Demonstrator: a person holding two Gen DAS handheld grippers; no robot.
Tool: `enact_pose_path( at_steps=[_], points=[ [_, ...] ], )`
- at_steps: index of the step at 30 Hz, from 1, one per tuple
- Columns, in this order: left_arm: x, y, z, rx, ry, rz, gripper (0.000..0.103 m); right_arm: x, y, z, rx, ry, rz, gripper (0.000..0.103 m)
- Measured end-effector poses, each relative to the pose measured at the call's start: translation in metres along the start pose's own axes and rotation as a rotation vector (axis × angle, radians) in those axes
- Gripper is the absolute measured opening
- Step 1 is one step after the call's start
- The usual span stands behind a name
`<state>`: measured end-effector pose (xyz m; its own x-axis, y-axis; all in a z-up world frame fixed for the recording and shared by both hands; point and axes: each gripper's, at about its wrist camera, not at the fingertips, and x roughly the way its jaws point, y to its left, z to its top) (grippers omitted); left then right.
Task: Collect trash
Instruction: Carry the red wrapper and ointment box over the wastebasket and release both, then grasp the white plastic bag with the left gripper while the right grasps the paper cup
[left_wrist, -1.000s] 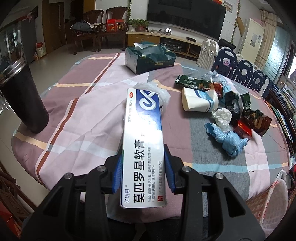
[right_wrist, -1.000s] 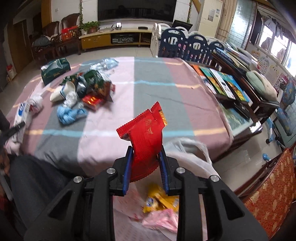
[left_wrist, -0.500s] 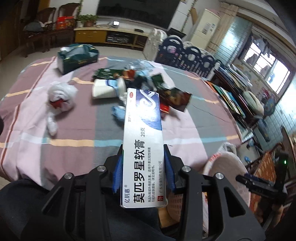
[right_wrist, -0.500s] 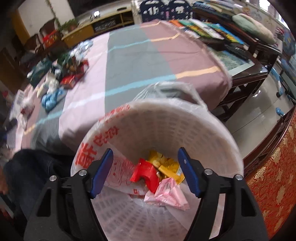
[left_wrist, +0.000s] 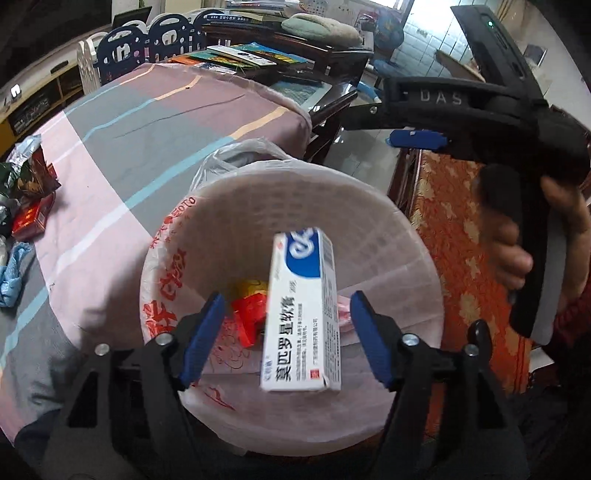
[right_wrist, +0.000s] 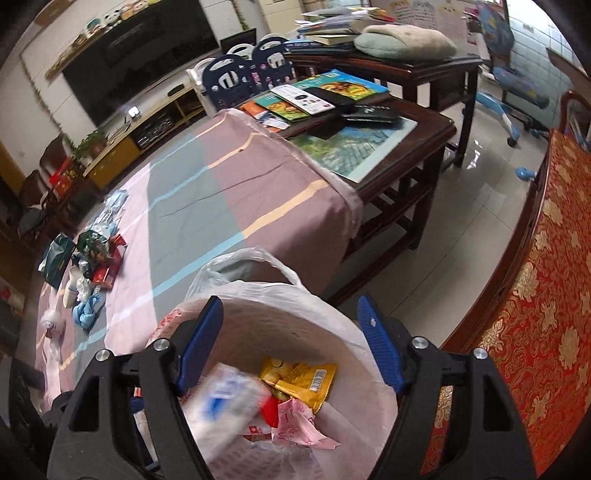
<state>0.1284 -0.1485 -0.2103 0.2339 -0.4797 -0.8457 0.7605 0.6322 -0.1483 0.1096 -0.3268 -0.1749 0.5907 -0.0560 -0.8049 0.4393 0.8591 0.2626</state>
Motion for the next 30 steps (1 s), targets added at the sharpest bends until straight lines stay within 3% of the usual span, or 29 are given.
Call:
enact_pose_path(
  at_steps=[2, 6, 9, 13, 16, 19, 23, 24, 25, 30],
  points=[
    [0.002, 0.007, -0.002, -0.011, 0.008, 0.043, 0.073, 0.005, -0.003, -0.002, 0.017, 0.013, 0.001, 0.076],
    [-0.021, 0.062, -0.006, -0.169, -0.046, 0.159, 0.073, 0.016, 0.005, -0.006, 0.019, 0.044, 0.02, 0.076],
    [-0.055, 0.136, -0.018, -0.352, -0.123, 0.29, 0.076, 0.016, 0.021, -0.007, -0.036, 0.035, 0.017, 0.076],
    [-0.107, 0.264, -0.052, -0.704, -0.146, 0.565, 0.077, 0.019, 0.044, -0.008, -0.115, 0.031, 0.013, 0.076],
    [-0.139, 0.34, -0.08, -0.876, -0.195, 0.683, 0.079, 0.027, 0.059, -0.01, -0.13, 0.055, 0.043, 0.076],
    [-0.146, 0.391, -0.1, -0.973, -0.171, 0.707, 0.079, 0.034, 0.074, -0.014, -0.139, 0.084, 0.068, 0.076],
    [-0.123, 0.427, -0.107, -0.951, -0.08, 0.673, 0.078, 0.037, 0.093, -0.018, -0.169, 0.098, 0.079, 0.076],
    [-0.116, 0.425, -0.108, -0.937, -0.081, 0.651, 0.065, 0.037, 0.097, -0.018, -0.176, 0.098, 0.08, 0.076],
    [-0.109, 0.421, -0.106, -0.922, -0.089, 0.629, 0.043, 0.037, 0.102, -0.018, -0.182, 0.097, 0.081, 0.076],
    [-0.118, 0.382, -0.107, -0.878, -0.143, 0.649, 0.029, 0.042, 0.133, -0.015, -0.207, 0.099, 0.115, 0.076]
  ],
)
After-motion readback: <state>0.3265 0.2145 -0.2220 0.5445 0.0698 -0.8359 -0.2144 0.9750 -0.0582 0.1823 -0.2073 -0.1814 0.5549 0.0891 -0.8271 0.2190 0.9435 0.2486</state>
